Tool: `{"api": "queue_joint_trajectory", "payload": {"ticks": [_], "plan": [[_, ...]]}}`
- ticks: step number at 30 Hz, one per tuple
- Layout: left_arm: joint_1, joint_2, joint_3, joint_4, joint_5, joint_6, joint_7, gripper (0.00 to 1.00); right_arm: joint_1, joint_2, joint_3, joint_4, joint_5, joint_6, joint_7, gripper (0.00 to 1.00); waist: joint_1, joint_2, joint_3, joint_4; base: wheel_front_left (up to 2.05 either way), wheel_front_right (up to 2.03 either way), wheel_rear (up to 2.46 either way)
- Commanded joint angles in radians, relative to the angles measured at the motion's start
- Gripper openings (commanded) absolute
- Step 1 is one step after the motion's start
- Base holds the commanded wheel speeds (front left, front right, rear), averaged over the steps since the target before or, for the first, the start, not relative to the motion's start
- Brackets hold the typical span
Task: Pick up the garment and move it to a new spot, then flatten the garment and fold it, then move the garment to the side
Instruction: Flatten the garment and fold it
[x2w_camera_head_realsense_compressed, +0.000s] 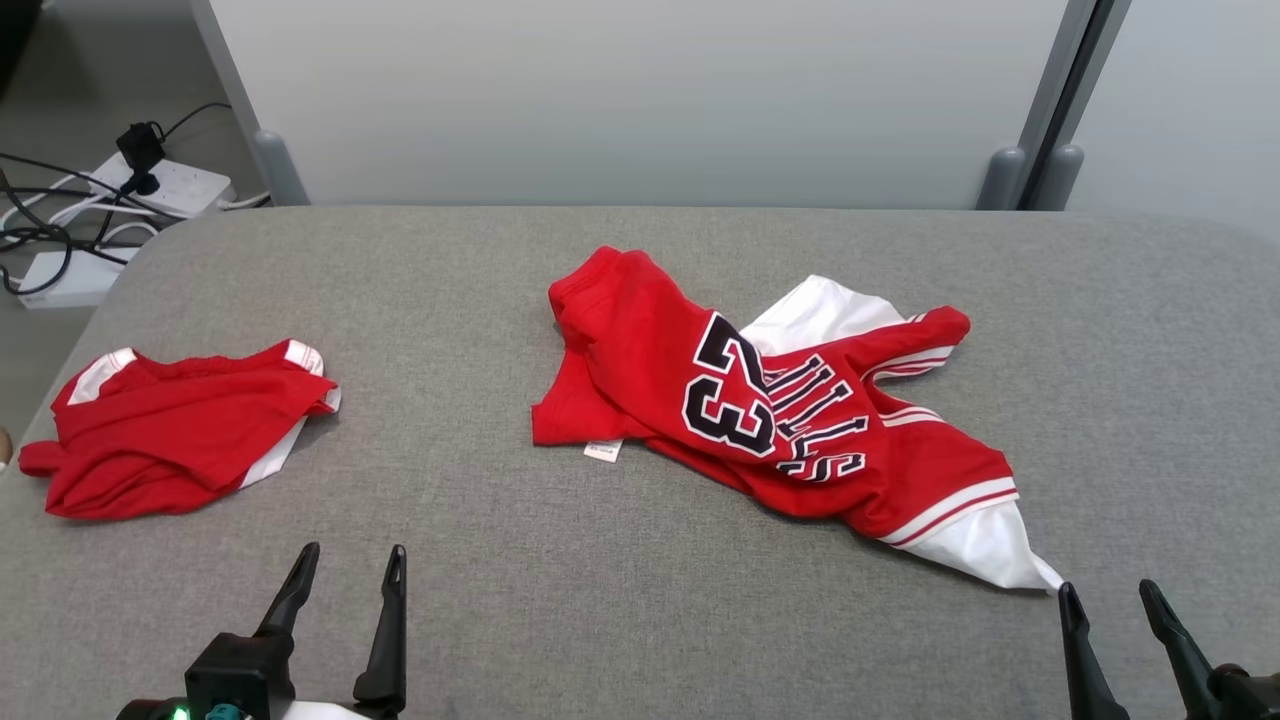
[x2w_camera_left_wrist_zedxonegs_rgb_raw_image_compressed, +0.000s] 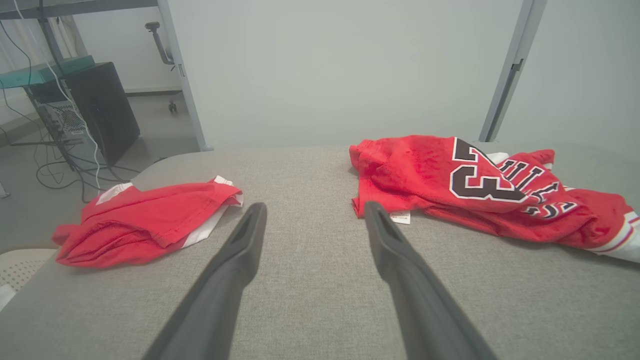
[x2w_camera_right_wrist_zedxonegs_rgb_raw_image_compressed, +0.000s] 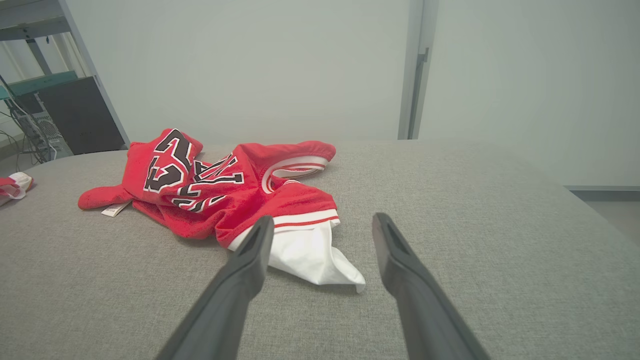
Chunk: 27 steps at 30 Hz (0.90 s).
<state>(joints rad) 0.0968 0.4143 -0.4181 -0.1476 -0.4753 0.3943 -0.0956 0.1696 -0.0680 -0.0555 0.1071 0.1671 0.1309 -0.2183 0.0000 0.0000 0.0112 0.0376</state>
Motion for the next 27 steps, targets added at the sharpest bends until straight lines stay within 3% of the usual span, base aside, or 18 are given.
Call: {"api": "queue_joint_trajectory", "payload": {"ticks": [1, 19, 23, 24, 27], "plan": [[-0.025, 0.023, 0.036, -0.039, 0.002, 0.015, 0.002, 1.0, -0.011, -0.015, 0.018, -0.036, -0.001, 0.0, 0.003, 1.0, 0.0, 0.0, -0.013, -0.007, 0.0, 0.0, 0.0], [-0.081, 0.023, 0.021, -0.025, 0.003, -0.003, 0.007, 1.0, -0.028, -0.007, 0.023, -0.069, 0.008, 0.0, 0.01, 1.0, 0.0, 0.0, 0.006, -0.03, 0.0, 0.0, 0.0], [-0.151, 0.015, 0.005, 0.017, -0.01, -0.047, 0.02, 1.0, -0.042, -0.004, 0.022, -0.082, 0.011, 0.0, 0.006, 1.0, 0.0, 0.0, 0.044, -0.04, 0.0, 0.0, 0.0], [-0.214, 0.005, -0.011, 0.062, -0.024, -0.09, 0.036, 1.0, -0.053, -0.002, 0.025, -0.091, 0.011, 0.0, 0.004, 1.0, 0.0, 0.0, 0.075, -0.047, 0.0, 0.0, 0.0], [-0.322, -0.013, -0.037, 0.159, -0.042, -0.158, 0.064, 1.0, -0.078, 0.0, 0.042, -0.103, 0.009, 0.0, 0.002, 1.0, 0.0, 0.0, 0.129, -0.072, 0.0, 0.0, 0.0]]}}
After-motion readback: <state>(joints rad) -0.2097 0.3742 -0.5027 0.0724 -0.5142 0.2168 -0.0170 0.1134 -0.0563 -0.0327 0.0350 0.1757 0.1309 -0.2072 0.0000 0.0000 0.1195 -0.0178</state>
